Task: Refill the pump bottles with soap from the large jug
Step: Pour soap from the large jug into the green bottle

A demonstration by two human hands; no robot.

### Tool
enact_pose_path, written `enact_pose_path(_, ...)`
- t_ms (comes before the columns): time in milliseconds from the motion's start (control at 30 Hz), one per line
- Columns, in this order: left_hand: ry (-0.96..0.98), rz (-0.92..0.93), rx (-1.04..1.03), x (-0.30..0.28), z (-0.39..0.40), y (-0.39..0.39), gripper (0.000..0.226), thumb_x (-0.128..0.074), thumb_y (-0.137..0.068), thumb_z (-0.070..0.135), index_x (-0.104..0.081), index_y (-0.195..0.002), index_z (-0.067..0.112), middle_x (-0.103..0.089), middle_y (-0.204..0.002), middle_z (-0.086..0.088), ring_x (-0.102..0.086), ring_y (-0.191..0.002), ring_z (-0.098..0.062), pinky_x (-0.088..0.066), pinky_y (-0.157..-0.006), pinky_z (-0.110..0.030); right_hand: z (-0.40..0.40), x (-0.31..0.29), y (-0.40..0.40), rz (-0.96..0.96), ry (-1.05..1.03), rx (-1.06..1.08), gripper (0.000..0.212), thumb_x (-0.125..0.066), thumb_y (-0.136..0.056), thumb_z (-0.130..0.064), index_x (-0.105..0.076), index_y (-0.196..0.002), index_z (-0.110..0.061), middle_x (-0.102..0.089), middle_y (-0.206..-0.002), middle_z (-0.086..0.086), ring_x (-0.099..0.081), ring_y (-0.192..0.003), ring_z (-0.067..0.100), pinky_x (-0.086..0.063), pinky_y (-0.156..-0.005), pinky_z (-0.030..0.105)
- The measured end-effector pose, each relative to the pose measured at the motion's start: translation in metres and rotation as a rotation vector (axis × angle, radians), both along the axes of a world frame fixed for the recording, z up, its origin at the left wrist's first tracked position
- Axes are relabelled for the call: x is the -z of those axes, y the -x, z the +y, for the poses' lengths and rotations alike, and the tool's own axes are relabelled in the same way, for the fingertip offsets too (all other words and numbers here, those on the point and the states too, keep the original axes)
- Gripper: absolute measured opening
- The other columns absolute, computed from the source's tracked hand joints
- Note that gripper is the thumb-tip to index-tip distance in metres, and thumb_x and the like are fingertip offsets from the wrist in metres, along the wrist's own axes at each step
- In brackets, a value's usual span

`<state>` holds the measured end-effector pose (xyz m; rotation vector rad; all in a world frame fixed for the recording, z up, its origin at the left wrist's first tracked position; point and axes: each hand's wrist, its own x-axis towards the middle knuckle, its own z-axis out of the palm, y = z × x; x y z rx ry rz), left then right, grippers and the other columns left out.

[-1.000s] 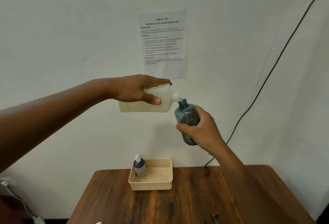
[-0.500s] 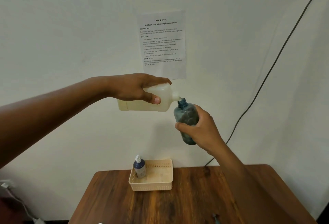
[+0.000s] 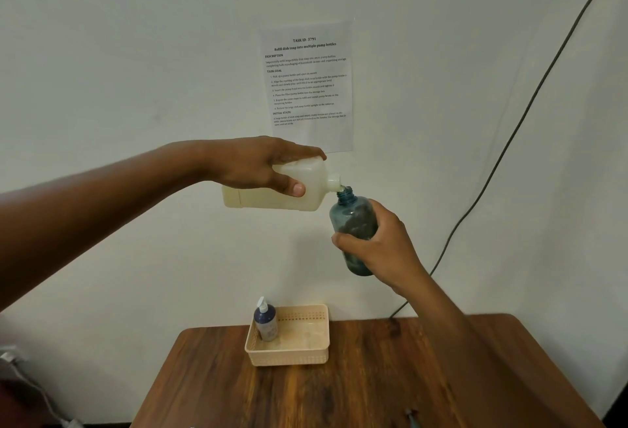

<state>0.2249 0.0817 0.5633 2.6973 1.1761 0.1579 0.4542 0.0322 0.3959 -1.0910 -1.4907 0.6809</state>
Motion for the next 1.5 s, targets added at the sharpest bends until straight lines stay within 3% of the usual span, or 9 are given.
enact_pose_path(233,0.01,-0.001,0.002,-0.0019,0.001,0.0005,0.083,-0.061,-0.081,0.061,-0.033,-0.157,0.043,-0.053,-0.145,0.009,-0.055,-0.121,-0.013,-0.048,-0.087,-0.016,-0.0009,-0.0026,0.0017,0.014,-0.009,-0.016,0.05,-0.083,-0.072,-0.037,-0.05,-0.108,-0.049,-0.057,-0.106,-0.026,-0.061,-0.096,0.007,-0.047,-0.056,0.005)
enact_pose_path(433,0.014,0.001,0.006,-0.0028,0.0017,0.0013,0.082,-0.061,-0.082,0.061,-0.034,-0.157,0.045,-0.055,-0.145,0.009,-0.056,-0.123,-0.015,-0.051,-0.093,-0.021,-0.0003,-0.002,0.0025,0.022,-0.013,-0.018,0.051,-0.083,-0.071,-0.039,-0.051,-0.109,-0.05,-0.058,-0.106,-0.026,-0.062,-0.096,0.007,-0.048,-0.057,0.005)
enact_pose_path(567,0.016,0.008,0.003,-0.0033,0.0029,0.0018,0.081,-0.061,-0.081,0.062,-0.034,-0.156,0.046,-0.055,-0.143,0.011,-0.057,-0.121,-0.012,-0.049,-0.089,-0.019,0.0008,-0.0014,0.0035,0.014,-0.009,-0.019,0.06,-0.083,-0.072,-0.04,-0.047,-0.12,-0.046,-0.056,-0.109,-0.027,-0.061,-0.098,0.008,-0.048,-0.057,0.005)
enact_pose_path(767,0.018,0.01,0.003,-0.0037,0.0033,0.002,0.082,-0.061,-0.081,0.062,-0.034,-0.156,0.045,-0.055,-0.143,0.01,-0.057,-0.121,-0.013,-0.049,-0.088,-0.018,-0.0005,-0.0034,0.0052,0.014,-0.001,-0.016,0.051,-0.077,-0.059,-0.055,-0.051,-0.104,-0.055,-0.057,-0.103,-0.03,-0.061,-0.094,0.005,-0.046,-0.055,0.004)
enact_pose_path(933,0.011,0.034,0.001,-0.0026,0.0043,0.0008,0.084,-0.06,-0.081,0.062,-0.032,-0.158,0.042,-0.053,-0.145,0.01,-0.055,-0.123,-0.016,-0.047,-0.089,-0.017,0.0011,-0.0018,0.0057,-0.003,0.003,-0.009,0.05,-0.08,-0.064,-0.05,-0.05,-0.102,-0.057,-0.058,-0.1,-0.031,-0.062,-0.093,0.003,-0.048,-0.056,0.006)
enact_pose_path(1067,0.01,0.029,0.002,-0.0037,0.0039,0.0007,0.083,-0.06,-0.081,0.061,-0.034,-0.157,0.042,-0.054,-0.143,0.011,-0.056,-0.121,-0.014,-0.046,-0.086,-0.014,0.0011,-0.0022,0.0056,0.005,-0.001,-0.007,0.053,-0.075,-0.057,-0.058,-0.05,-0.103,-0.055,-0.058,-0.103,-0.029,-0.062,-0.094,0.007,-0.048,-0.056,0.006)
enact_pose_path(1433,0.008,0.041,-0.005,-0.0092,0.0015,0.0001,0.085,-0.06,-0.079,0.061,-0.035,-0.158,0.041,-0.054,-0.145,0.009,-0.055,-0.124,-0.017,-0.05,-0.095,-0.025,0.0024,-0.0022,0.0047,-0.001,-0.013,-0.004,0.051,-0.081,-0.067,-0.045,-0.05,-0.107,-0.052,-0.057,-0.104,-0.03,-0.061,-0.095,0.006,-0.048,-0.057,0.006)
enact_pose_path(1500,0.012,0.043,0.002,-0.0098,0.001,0.0001,0.083,-0.061,-0.08,0.06,-0.035,-0.156,0.042,-0.055,-0.143,0.009,-0.056,-0.123,-0.017,-0.051,-0.094,-0.025,0.0032,-0.002,0.0057,-0.005,-0.013,-0.002,0.057,-0.082,-0.07,-0.041,-0.049,-0.115,-0.049,-0.056,-0.107,-0.029,-0.061,-0.097,0.007,-0.048,-0.057,0.007)
